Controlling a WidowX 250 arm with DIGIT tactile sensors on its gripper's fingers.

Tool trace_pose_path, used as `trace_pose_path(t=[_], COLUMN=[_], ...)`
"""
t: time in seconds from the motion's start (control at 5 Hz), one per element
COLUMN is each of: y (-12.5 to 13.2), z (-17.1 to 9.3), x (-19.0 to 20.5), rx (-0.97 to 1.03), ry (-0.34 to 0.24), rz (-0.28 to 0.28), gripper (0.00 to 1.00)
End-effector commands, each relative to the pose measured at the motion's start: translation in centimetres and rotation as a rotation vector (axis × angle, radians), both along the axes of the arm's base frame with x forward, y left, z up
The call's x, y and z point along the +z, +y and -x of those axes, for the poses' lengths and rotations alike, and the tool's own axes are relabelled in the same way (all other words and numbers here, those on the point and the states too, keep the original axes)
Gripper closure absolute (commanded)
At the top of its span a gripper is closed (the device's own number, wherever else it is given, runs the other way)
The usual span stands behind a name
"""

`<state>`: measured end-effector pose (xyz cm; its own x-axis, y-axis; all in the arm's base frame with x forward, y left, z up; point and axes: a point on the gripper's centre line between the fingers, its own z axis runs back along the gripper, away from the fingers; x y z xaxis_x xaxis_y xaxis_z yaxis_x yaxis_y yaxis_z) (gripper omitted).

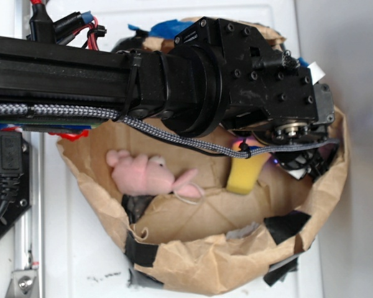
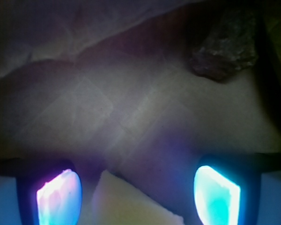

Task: Grab the green sponge.

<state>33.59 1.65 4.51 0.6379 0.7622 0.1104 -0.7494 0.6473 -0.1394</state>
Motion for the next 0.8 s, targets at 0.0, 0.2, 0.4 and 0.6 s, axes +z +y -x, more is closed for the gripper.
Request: trace_pose_path(t=[0.0, 0.2, 0.4, 0.6], y=[0.2, -1.1, -1.9, -2.6], z=[-0.7, 0.4, 0.7, 1.1], x=[1.9, 2.2, 1.6, 1.0], rx=[-0.038, -0.071, -0.096, -0.12], ry=[-0.089, -0.102, -0.095, -0.091], rz=[0.009, 0.008, -0.014, -0.028], gripper=[0.0, 0.0, 0.0, 0.0])
